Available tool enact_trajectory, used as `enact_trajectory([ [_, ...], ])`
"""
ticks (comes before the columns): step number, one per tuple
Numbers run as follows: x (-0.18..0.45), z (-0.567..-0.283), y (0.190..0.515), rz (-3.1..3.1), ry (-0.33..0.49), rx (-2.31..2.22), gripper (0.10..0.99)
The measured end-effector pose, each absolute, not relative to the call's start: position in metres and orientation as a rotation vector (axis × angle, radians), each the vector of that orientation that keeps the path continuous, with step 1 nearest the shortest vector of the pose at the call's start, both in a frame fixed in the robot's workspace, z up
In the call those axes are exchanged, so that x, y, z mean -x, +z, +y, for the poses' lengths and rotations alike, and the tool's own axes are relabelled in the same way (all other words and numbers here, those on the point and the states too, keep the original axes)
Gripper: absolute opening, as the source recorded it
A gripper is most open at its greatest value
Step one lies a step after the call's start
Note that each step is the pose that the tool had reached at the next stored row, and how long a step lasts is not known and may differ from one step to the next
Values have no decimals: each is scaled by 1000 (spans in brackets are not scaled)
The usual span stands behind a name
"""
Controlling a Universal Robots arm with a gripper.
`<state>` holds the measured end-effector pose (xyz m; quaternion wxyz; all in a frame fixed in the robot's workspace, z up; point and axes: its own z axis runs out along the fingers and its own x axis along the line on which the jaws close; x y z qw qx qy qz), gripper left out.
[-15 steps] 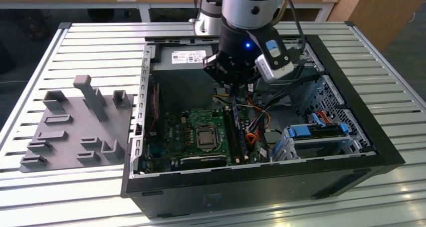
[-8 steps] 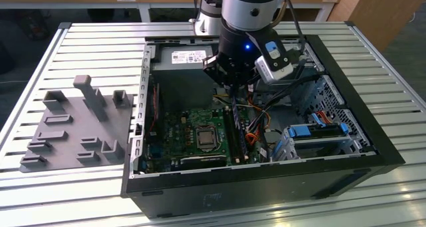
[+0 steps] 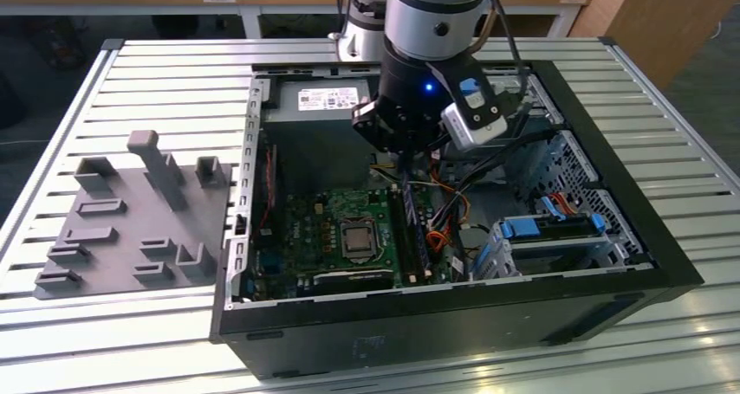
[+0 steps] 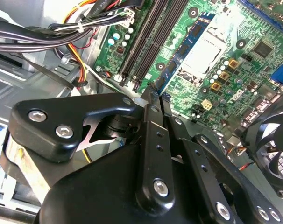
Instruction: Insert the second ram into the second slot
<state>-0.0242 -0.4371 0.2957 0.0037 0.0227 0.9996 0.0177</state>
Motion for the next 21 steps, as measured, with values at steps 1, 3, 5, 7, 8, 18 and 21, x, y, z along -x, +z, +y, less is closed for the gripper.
enact_trajectory([
  [1,24,-437,295,3134,55,-68,137],
  [3,24,-438,293,3135,56,-64,137],
  [5,24,-438,292,3135,56,-64,137],
  [7,24,-438,291,3136,55,-64,137],
  [8,24,-438,291,3135,56,-64,137],
  [18,24,-438,288,3136,56,-64,137],
  [21,24,-438,287,3136,56,-64,137],
])
